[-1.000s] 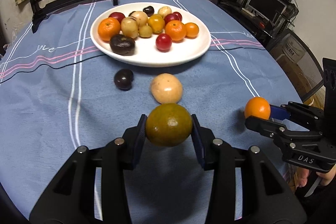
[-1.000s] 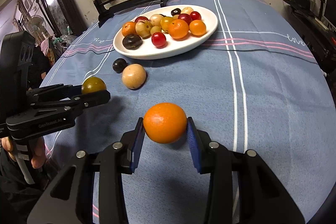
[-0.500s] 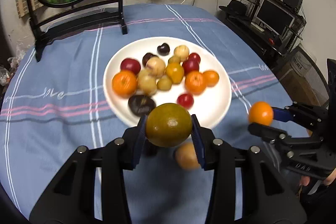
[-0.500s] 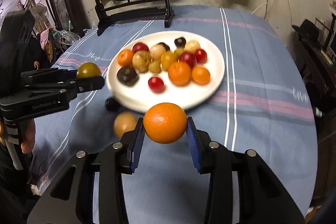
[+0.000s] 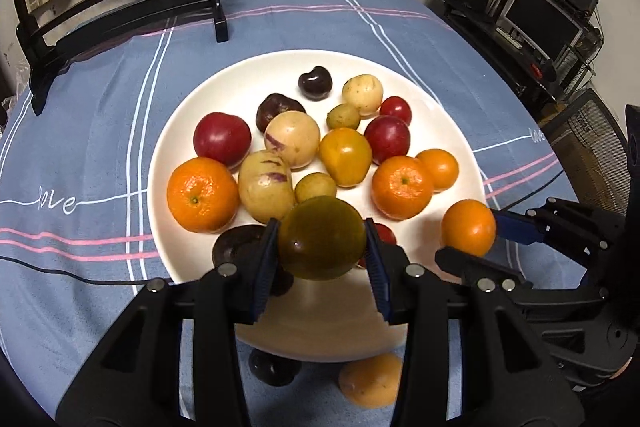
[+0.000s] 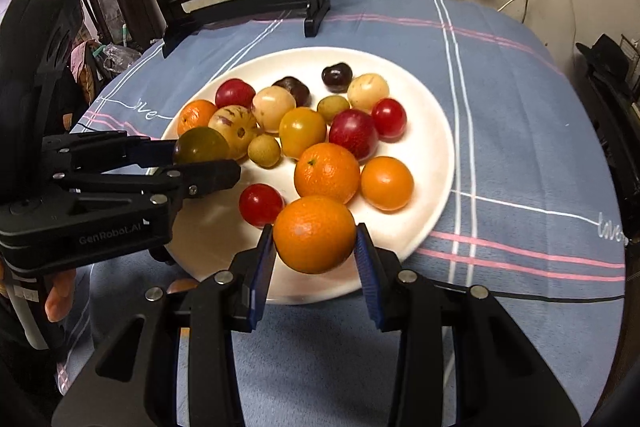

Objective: Organize fruits
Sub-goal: 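Carry both fruits onto the white plate and open both grippers, then grasp the pale tan fruit with the right gripper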

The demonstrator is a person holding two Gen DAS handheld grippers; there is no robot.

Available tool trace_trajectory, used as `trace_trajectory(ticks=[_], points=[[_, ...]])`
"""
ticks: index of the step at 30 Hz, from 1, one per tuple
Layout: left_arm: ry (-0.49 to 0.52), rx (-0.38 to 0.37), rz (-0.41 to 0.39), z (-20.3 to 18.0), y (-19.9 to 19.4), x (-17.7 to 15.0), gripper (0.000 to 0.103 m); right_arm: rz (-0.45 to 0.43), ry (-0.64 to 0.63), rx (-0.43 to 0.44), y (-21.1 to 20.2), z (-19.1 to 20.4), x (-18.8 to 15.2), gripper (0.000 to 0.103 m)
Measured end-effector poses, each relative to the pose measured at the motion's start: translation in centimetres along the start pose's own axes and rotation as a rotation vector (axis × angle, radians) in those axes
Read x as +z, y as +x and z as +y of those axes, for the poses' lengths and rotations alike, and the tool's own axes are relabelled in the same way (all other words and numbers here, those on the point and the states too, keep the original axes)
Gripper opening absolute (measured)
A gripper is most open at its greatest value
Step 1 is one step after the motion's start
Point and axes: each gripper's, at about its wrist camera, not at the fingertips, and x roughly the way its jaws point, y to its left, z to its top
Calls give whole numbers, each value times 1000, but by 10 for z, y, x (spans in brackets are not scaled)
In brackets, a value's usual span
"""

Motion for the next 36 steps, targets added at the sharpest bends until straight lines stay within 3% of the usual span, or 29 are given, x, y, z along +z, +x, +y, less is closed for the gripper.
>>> trace_trajectory(ticks=[5,6,7,8,9,15,20,25,29,36], points=[[-2,20,11,2,7,1,43,-19,8,-3,2,-2,2,41],[-5,27,8,3,7,3,45,-29,11,-8,1,-3,3,47],[-8,28,4,3,7,4,50,-39,12,-19,0,-3,4,53],[-13,23,-3,4,4,6,63,-50,14,-32,-2,-3,5,65],[-22,17,-14,5,-1,7,70,-60,15,-41,-7,-3,5,66],[-44,30,-127,17,-68,-14,87,-110,38,-61,-54,-2,-8,66],[-89,54,-184,32,-107,-66,90,-146,78,-41,-94,11,-50,68],[-139,70,-136,46,-110,-119,90,-140,126,-35,-104,22,-80,68],[-164,85,-107,56,-110,-143,90,-121,127,-37,-103,33,-85,68],[-186,82,-148,68,-126,-161,90,-67,90,12,-77,71,-85,68]])
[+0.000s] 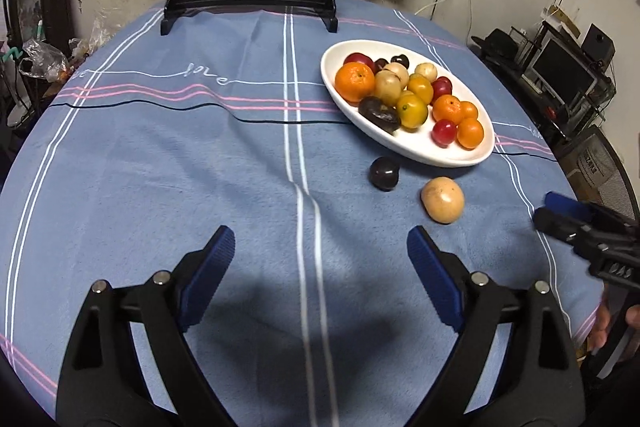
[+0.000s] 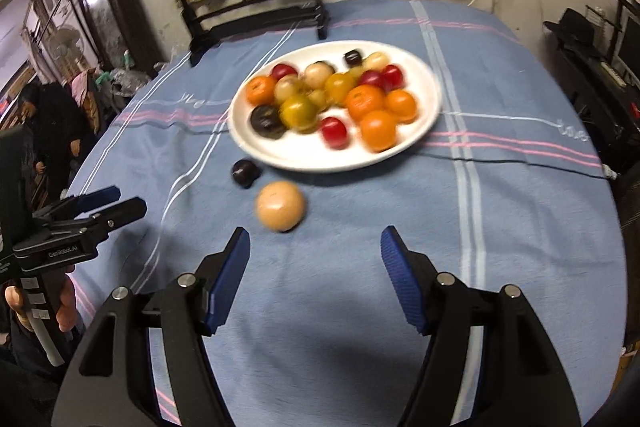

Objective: Organize fruits
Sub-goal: 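Grasp the pale tan fruit with the right gripper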

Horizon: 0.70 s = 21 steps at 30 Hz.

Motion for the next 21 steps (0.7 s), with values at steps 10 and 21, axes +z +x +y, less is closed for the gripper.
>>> trace_trajectory(ticks=[10,21], points=[[-24,-24,-16,26,-11,-8,90,69,-50,-50,75,30,18,68],[30,-32,20,7,0,7,90,82,-68,-81,94,25,13,44]])
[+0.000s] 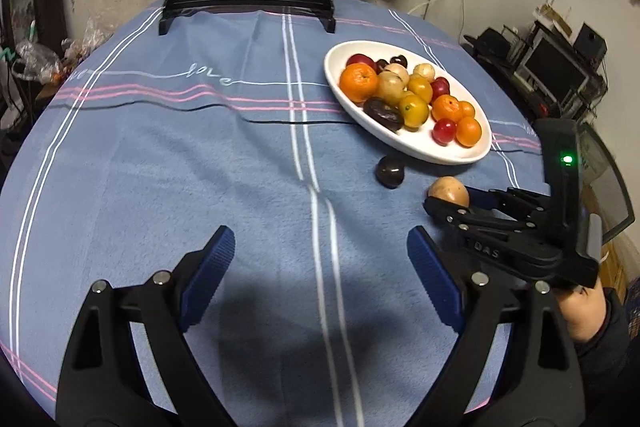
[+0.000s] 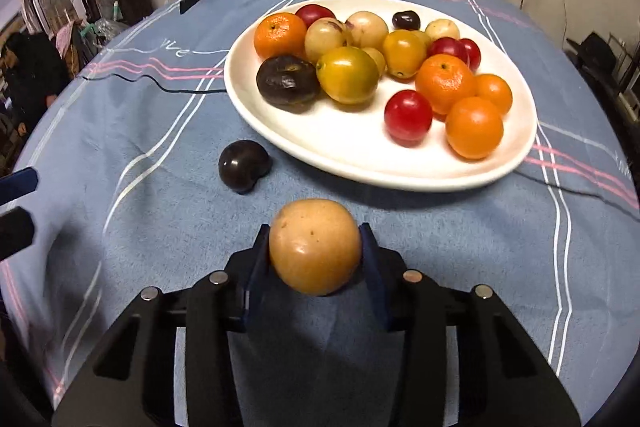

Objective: Organize fruits
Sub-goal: 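Grasp the pale tan fruit with the right gripper, then grasp the dark plum with the left gripper while the right gripper holds the tan fruit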

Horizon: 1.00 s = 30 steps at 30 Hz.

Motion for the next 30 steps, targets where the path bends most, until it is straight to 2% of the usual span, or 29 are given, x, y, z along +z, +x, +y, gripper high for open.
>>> trace_trajectory(ticks=[5,9,14,17,21,23,25,27,30], points=[[79,-2,19,-27,19,13,90,-31,34,52,-32,-13,-20,44],[142,-32,56,-52,51,21,90,-52,70,54,-54,-34,-41,44],[182,29,100,-67,94,30,90,-56,115,74,-63,-57,-58,44],[187,50,97,-69,109,34,89,-66,133,92,-66,-67,-59,44],[179,48,118,-70,123,37,70,-72,145,134,-65,-71,-60,44],[194,66,99,-72,125,36,69,-69,142,138,-65,-70,-61,44],[196,65,81,-71,123,36,56,-65,139,141,-64,-69,-61,44],[186,34,79,-69,120,37,29,-61,136,140,-63,-67,-61,44],[163,-9,89,-67,116,35,28,-54,134,138,-62,-64,-61,44]])
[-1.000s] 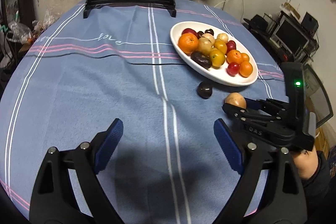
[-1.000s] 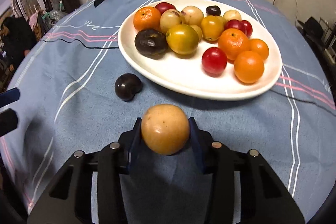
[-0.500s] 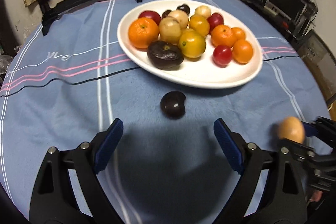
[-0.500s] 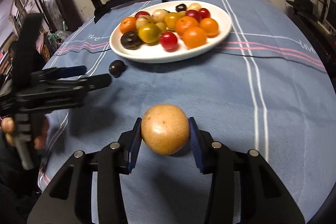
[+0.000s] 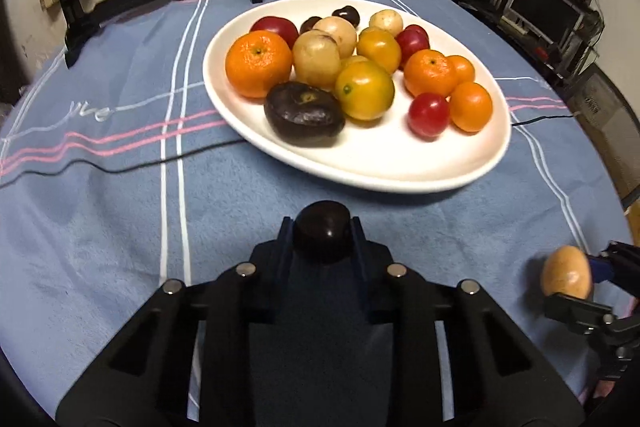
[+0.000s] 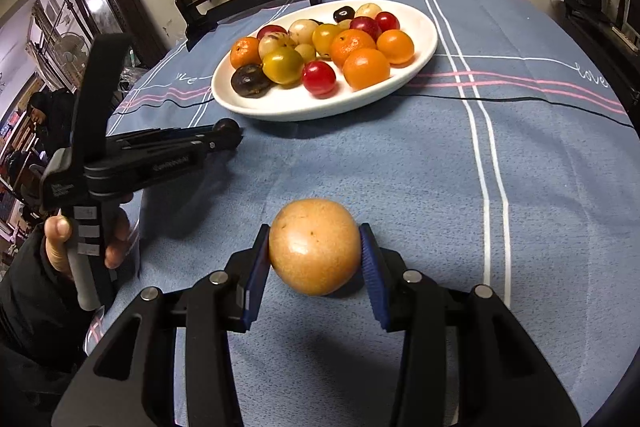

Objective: Organize fruits
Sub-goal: 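Grasp the dark plum with the left gripper while the right gripper holds the tan fruit, then carry both fruits onto the white plate and open both grippers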

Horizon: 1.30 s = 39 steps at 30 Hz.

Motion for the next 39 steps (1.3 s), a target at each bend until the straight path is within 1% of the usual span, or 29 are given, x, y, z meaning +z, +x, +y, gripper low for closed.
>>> trace_trajectory(ticks=[4,12,17,20,25,27,30,31,33,34,36,37,39], points=[[-1,-25,-6,-3,-15,-10,28,-3,-3,2,-1,6,1,44],[-24,-100,-89,-11,-74,-35,28,-17,-21,-4,-7,18,7,44],[-12,-113,-122,-13,-95,-30,27,-24,-36,-10,-8,23,14,44],[-8,-111,-133,-10,-99,-23,27,-27,-52,-16,-10,27,19,44],[11,-82,-151,-3,-100,9,28,-29,-121,-37,-13,35,40,44],[18,-76,-155,-1,-97,23,28,-34,-148,-30,-13,37,57,44],[10,-76,-154,4,-86,54,28,-40,-168,-32,-4,37,83,44],[-5,-94,-142,7,-78,69,28,-44,-170,-32,0,36,92,44],[-17,-102,-128,8,-66,87,28,-57,-170,-48,11,33,113,44],[-16,-91,-122,7,-55,100,28,-56,-178,-62,20,33,122,44],[-9,-76,-107,3,-40,114,28,-38,-194,-81,39,32,136,44],[-8,-60,-96,1,-28,125,28,-28,-194,-84,47,31,140,44],[-11,-55,-74,1,-12,138,28,-4,-196,-84,65,30,147,44]])
